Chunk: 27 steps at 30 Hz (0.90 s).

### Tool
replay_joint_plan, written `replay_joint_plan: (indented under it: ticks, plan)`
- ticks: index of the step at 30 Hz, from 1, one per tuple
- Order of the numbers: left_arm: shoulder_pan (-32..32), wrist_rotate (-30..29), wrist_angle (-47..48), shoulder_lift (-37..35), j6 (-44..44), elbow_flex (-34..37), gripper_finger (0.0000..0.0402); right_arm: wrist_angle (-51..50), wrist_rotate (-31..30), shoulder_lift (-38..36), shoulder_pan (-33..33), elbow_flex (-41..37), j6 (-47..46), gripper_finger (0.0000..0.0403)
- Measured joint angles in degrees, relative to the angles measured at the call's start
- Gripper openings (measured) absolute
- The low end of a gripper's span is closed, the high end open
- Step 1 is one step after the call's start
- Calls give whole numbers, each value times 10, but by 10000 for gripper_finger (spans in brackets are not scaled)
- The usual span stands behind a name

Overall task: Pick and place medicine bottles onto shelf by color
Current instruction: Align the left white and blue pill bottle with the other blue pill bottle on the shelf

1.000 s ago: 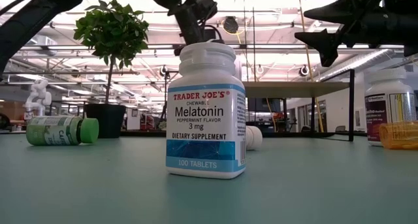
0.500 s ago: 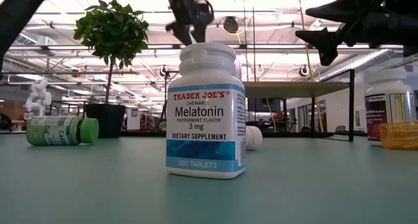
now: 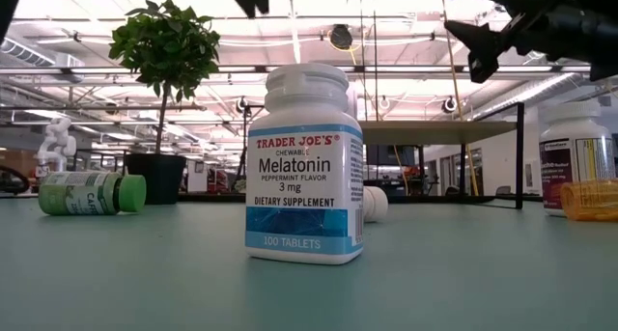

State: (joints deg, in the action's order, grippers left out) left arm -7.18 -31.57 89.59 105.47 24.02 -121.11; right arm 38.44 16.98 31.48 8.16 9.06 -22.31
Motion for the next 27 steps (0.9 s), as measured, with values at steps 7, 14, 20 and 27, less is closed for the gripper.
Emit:
replay_joint_plan:
  ticks: [7,14,20,27]
  plan:
    - [-176,5,3,0,106,52,292,13,15,-4,0,0,8,235]
    - [-243,-2,-46,1,187,158,292,49,13,-5,0,0,5,235]
    - [-265,-6,-157,2,197,278,292,72,12,-5,0,0,0,235]
    - [-293,4,-168,-65,293,378,292,72,-37,-3,1,0,61,235]
